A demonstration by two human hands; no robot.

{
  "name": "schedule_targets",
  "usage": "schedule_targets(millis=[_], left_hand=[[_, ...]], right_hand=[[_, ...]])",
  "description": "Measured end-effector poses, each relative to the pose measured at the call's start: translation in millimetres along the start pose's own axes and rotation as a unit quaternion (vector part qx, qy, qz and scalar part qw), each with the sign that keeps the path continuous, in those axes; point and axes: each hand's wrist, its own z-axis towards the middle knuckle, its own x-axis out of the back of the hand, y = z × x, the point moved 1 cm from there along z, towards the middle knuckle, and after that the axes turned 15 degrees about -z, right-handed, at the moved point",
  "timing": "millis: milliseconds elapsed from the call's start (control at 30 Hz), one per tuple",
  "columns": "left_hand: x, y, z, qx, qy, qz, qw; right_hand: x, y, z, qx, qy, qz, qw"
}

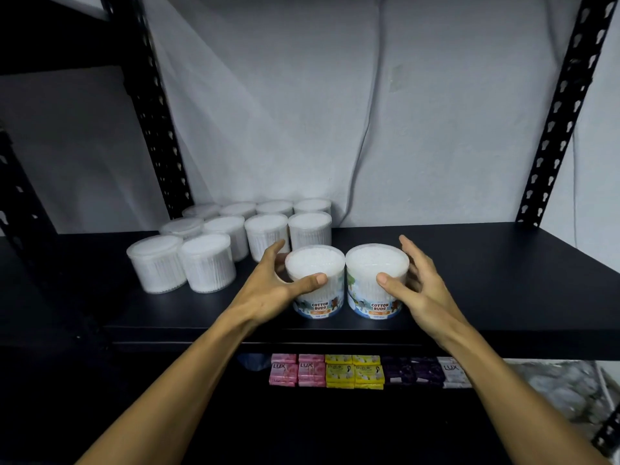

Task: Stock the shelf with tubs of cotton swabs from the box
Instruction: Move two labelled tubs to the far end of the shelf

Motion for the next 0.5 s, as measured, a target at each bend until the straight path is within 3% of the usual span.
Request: schedule_targets(millis=[167, 500], left_hand=[[-4, -5, 0, 0.007, 0.023, -0.004, 1.000], [-10, -15, 5, 0.010, 0.040, -0.044, 0.998]], right_hand=[[-5, 3, 2, -0.010, 0.046, -0.006, 0.999], [2, -2, 9, -0.005, 0.000, 0.036, 0.999]])
